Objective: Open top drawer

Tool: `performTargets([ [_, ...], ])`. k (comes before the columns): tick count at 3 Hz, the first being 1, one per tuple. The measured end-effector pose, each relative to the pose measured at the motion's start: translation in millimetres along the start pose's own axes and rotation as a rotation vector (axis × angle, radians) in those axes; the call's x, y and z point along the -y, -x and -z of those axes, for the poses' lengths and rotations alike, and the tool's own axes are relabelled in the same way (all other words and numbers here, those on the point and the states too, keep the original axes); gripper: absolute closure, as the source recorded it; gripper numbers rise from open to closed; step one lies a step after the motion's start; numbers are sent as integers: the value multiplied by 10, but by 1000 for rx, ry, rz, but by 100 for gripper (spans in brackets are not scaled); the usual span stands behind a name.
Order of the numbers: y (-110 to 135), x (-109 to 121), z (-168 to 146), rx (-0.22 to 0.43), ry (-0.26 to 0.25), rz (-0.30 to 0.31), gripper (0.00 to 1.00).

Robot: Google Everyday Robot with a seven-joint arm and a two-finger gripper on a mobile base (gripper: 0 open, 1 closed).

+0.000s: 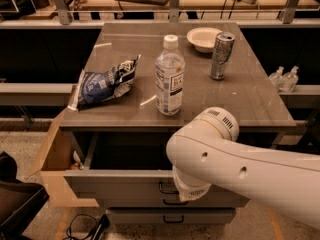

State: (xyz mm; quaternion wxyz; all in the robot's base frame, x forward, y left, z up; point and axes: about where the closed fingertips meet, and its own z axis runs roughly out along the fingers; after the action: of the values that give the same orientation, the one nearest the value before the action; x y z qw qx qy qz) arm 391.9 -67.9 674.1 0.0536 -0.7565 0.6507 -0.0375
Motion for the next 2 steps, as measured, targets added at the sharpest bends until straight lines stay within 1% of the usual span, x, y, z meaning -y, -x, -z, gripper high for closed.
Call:
performTargets([
  [1, -75, 78, 414, -77, -57, -20, 100],
  [2, -226, 241, 965, -173, -123, -46, 100],
])
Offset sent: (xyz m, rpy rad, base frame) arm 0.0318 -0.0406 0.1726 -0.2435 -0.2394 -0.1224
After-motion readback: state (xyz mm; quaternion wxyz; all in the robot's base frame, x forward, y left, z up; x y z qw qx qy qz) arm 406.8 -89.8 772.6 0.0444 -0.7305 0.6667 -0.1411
